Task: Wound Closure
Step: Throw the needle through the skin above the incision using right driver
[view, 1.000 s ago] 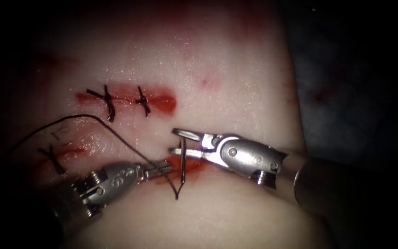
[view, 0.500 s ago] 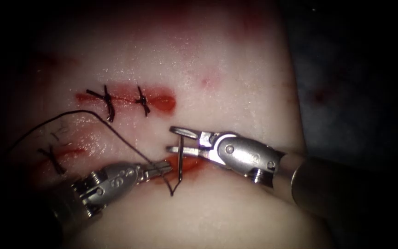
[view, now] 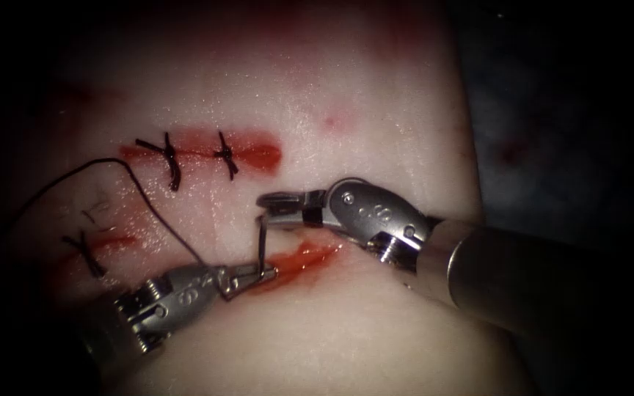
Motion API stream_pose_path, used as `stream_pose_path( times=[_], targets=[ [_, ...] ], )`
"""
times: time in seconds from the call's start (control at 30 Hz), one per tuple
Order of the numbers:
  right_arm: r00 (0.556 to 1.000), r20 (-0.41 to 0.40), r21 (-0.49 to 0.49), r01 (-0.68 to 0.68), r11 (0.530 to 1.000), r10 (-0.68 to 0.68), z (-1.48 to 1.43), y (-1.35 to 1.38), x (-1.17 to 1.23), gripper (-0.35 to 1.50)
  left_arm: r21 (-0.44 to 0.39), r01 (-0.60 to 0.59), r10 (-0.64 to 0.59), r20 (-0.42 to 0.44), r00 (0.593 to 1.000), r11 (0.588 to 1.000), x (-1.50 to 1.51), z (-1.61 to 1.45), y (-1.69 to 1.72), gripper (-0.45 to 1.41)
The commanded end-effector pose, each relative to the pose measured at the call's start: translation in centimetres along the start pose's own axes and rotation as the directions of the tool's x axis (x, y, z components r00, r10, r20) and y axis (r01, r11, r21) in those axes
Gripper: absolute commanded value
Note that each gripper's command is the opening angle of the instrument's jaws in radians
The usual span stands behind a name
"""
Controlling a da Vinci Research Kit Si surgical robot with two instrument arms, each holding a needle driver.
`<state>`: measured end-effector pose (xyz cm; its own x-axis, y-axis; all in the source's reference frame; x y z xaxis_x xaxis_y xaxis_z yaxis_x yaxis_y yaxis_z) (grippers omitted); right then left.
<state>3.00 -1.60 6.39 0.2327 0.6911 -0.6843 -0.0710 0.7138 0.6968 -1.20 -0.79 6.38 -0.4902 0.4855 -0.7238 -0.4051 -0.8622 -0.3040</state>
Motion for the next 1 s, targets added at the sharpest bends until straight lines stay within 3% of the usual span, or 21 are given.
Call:
stream_pose_path(
  times=[0.03, 0.2, 0.43, 0.67, 0.9, 1.0],
  targets=[
    [1.000, -0.004, 0.000, -0.007, 1.000, 0.007, 0.10, 0.05, 0.03, -0.35, -0.002, -0.001, 0.001, -0.001, 1.000, 1.000, -0.01, 0.08, -0.01, -0.32],
    [0.997, -0.032, -0.030, -0.072, 0.997, 0.071, 0.09, 0.11, 0.16, -0.35, -0.002, -0.004, 0.004, -0.002, 1.000, 1.000, 0.01, 0.09, 0.04, -0.32],
    [0.995, -0.077, -0.090, 0.055, 0.994, -0.062, 0.01, 0.12, 0.35, -0.35, -0.017, -0.018, 0.018, -0.004, 1.000, 1.000, 0.09, 0.16, 0.20, -0.32],
    [0.988, -0.136, -0.151, 0.051, 0.987, -0.072, -0.08, 0.11, 0.42, -0.35, -0.035, -0.026, 0.026, 0.002, 1.000, 0.999, 0.11, 0.28, 0.33, -0.32],
    [0.988, -0.142, -0.285, 0.012, 0.958, -0.055, -0.29, 0.13, 0.43, -0.35, -0.046, -0.038, 0.038, 0.005, 0.999, 0.998, 0.01, 0.32, 0.32, -0.32],
    [0.988, -0.138, -0.271, 0.028, 0.962, -0.068, -0.36, 0.11, 0.38, -0.35, -0.051, -0.042, 0.042, 0.003, 0.999, 0.998, -0.03, 0.30, 0.28, -0.32]
  ],
)
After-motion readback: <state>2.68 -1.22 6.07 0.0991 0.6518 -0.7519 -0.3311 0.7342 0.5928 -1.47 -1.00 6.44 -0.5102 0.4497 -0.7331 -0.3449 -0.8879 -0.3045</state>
